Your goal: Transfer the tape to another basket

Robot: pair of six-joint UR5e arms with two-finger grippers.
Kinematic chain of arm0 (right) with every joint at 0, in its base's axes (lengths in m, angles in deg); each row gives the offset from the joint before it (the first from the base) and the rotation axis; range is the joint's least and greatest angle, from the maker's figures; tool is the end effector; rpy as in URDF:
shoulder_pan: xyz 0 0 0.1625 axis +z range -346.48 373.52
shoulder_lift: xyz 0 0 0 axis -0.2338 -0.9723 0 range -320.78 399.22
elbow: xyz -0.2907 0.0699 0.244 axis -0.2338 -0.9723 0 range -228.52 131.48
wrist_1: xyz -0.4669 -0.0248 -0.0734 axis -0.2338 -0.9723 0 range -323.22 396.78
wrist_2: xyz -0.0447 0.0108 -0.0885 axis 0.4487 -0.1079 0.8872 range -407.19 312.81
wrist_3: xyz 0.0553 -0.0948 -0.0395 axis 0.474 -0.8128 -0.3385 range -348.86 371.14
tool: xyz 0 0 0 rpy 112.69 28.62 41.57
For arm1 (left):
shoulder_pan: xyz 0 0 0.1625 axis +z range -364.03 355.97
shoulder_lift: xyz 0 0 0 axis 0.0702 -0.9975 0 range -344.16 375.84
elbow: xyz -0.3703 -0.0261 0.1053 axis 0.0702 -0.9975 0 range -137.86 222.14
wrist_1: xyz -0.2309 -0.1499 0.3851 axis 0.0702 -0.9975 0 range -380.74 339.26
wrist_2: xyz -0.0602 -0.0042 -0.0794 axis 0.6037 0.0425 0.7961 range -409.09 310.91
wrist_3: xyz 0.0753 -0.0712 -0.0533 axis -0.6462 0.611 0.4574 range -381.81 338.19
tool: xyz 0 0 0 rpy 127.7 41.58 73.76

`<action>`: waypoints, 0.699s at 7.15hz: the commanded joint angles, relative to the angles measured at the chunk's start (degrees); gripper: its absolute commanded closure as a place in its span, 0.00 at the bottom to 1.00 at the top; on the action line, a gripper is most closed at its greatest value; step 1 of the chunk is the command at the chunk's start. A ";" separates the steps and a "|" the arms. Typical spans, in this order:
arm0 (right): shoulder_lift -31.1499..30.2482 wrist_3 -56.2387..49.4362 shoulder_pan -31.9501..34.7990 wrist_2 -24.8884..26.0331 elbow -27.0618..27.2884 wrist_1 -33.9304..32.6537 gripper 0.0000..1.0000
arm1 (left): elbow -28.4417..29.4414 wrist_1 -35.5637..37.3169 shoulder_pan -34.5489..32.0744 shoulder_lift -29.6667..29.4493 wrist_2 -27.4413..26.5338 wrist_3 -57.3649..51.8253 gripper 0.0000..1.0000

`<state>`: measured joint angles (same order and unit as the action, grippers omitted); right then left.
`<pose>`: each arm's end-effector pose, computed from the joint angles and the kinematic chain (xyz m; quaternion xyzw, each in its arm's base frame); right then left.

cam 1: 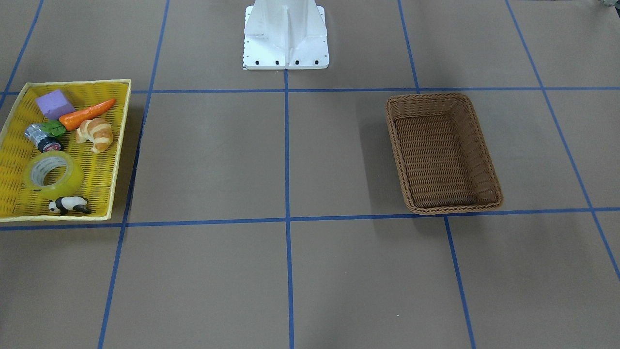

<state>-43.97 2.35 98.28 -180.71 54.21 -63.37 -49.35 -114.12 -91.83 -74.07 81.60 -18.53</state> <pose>-0.0008 -0.5883 0.4609 0.0874 -0.3669 -0.1431 0.9150 -0.0358 -0.5620 0.6170 0.0225 0.3489 0.0056 0.9369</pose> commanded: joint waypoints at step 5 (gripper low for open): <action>-0.92 3.25 -16.12 0.37 -12.79 22.43 0.00 | -0.52 -0.04 0.00 -0.09 0.00 -0.03 0.02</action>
<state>-44.37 5.44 83.33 -180.22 45.47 -45.60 -49.81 -114.16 -91.83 -74.18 81.54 -18.58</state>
